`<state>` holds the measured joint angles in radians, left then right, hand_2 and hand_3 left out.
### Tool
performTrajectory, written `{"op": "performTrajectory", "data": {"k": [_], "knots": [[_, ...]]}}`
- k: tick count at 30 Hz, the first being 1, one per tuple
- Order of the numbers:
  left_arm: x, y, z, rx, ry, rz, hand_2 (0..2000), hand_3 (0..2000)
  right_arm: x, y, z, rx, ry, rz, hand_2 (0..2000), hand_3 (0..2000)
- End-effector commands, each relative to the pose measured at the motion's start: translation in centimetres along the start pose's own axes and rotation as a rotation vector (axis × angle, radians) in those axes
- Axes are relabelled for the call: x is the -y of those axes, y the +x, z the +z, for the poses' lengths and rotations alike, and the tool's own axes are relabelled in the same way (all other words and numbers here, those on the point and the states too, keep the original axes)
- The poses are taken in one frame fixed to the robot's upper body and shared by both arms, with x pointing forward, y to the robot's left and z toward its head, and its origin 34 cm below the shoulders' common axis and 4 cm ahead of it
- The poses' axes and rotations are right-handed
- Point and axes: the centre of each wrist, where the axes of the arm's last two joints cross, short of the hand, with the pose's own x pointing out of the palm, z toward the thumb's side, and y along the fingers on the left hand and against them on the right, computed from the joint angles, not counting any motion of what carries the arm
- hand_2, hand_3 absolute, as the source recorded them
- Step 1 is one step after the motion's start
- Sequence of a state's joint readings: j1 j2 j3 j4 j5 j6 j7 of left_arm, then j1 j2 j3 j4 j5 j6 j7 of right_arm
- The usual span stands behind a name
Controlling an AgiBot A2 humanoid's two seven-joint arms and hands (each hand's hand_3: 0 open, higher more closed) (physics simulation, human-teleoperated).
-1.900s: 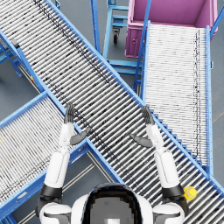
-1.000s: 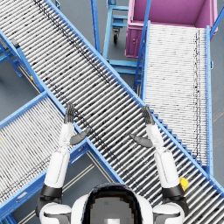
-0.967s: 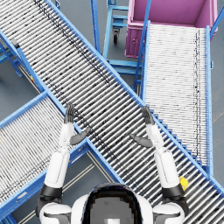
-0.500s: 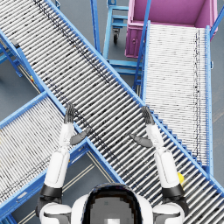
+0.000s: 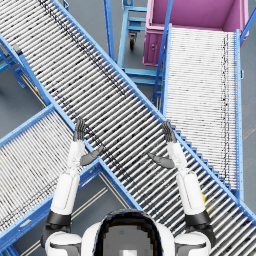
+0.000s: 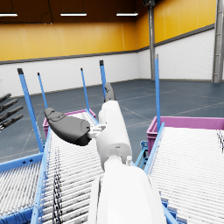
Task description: Pick up the oil and place it on the left assembly line, put the cola on the right, and keep Sprite still
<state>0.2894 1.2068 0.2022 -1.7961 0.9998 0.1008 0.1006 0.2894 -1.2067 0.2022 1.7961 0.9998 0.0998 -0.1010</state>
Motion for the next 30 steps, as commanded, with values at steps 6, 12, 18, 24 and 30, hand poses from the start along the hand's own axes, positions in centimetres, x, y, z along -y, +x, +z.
{"op": "performTrajectory", "data": {"k": [6,12,18,24,30], "knots": [[0.0,0.0,0.0,0.000,0.000,0.000,0,0,0.0,0.0,0.0,0.000,0.000,0.000,0,0],[-1.0,-0.6,4.0,0.008,0.252,-0.038,0,0,0.8,-0.4,3.5,0.003,-0.235,-0.108,0,0],[-1.5,-1.4,7.4,0.002,0.414,-0.014,0,0,1.4,-0.6,7.1,-0.005,-0.405,-0.137,0,0],[-1.4,-2.1,10.0,-0.140,0.523,0.046,0,0,1.6,-1.1,9.4,-0.147,-0.496,-0.193,0,0],[-1.4,-3.1,10.7,-0.310,0.549,0.136,0,0,1.4,-2.0,9.9,-0.317,-0.507,-0.279,0,0]]}}
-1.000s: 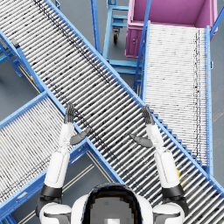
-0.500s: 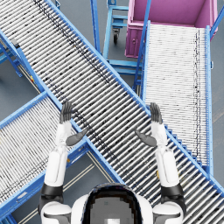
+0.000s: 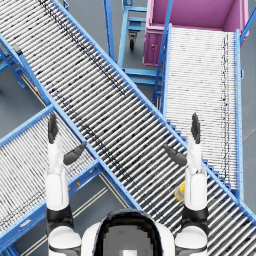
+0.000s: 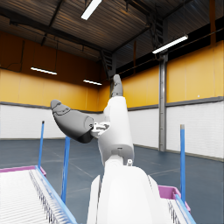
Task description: Pick up the oil and place it on the left assembly line, put the cola on the right, and keep Sprite still
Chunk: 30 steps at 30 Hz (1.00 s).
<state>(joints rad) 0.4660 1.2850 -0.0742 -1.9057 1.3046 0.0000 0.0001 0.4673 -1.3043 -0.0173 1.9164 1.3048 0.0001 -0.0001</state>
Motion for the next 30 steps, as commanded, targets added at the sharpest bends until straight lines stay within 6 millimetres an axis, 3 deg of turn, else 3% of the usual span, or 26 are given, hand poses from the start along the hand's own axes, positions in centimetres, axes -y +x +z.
{"op": "performTrajectory", "data": {"k": [1,6,30], "knots": [[-0.4,-0.9,0.9,-0.024,0.042,0.034,0,0,0.5,-0.9,0.7,-0.022,-0.033,-0.034,0,0],[0.0,-1.9,1.4,-0.052,0.055,0.077,0,0,0.1,-1.1,1.0,-0.039,-0.040,-0.048,0,0],[0.1,-1.0,1.4,-0.035,0.056,0.058,0,0,-0.9,-0.7,0.4,-0.018,-0.009,-0.060,0,0]]}}
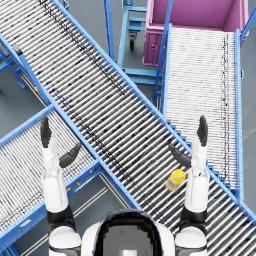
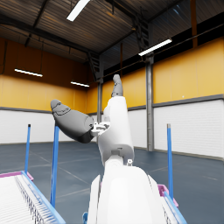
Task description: Pick up the oil and place it on the left assembly line, put the cola on the right, and keep Sprite still
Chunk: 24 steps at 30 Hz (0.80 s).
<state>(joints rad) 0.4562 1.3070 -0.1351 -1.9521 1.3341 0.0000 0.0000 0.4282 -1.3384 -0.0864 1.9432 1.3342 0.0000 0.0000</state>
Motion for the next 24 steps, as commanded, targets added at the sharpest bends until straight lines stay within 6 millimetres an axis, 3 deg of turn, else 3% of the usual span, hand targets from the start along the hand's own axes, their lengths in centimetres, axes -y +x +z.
{"op": "performTrajectory", "data": {"k": [1,24], "knots": [[-0.1,-0.3,0.2,-0.006,0.009,0.012,0,0,0.1,0.2,0.2,0.003,-0.009,0.007,0,0],[0.5,0.1,0.2,0.011,0.003,0.011,0,0,-1.0,0.5,0.2,0.021,0.005,-0.005,0,0]]}}
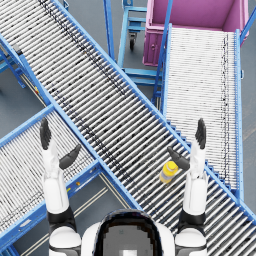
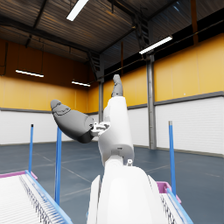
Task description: Pick up the oil and place it on the left assembly line, put the cola on the right, and keep Sprite still
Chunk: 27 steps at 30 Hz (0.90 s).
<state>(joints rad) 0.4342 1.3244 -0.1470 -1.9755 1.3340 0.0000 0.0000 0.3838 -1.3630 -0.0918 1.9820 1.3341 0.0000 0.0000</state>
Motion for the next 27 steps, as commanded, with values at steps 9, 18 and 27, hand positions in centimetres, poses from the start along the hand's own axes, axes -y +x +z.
{"op": "performTrajectory", "data": {"k": [9,18,27], "knots": [[-0.1,-0.1,-0.1,0.000,-0.002,0.007,0,0,1.2,-0.3,0.3,-0.006,-0.030,-0.009,0,0],[0.1,-0.3,0.1,0.000,0.005,0.016,0,0,0.4,0.2,0.1,0.008,-0.010,0.002,0,0],[0.5,0.1,-0.2,0.010,-0.013,0.011,0,0,-2.7,2.2,-1.0,0.046,0.089,0.073,0,0]]}}
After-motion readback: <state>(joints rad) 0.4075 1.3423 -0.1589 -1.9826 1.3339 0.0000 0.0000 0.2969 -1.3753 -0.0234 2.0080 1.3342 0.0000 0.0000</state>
